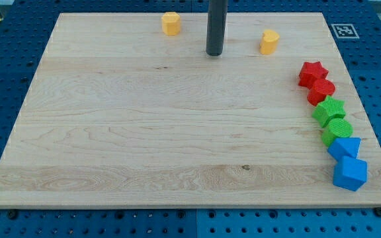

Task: Place your arm right to yellow heart

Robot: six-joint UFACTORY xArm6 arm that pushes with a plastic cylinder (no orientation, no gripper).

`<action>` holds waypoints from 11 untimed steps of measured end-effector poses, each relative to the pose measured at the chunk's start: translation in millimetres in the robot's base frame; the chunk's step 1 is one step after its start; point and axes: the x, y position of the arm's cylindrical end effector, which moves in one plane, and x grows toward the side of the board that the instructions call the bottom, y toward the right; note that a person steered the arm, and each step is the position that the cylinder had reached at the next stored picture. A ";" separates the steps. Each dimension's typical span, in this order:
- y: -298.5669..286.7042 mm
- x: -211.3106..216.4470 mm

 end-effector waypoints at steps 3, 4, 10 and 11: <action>21.3 -15.1; 35.7 -52.3; 89.1 -102.5; 147.8 -77.4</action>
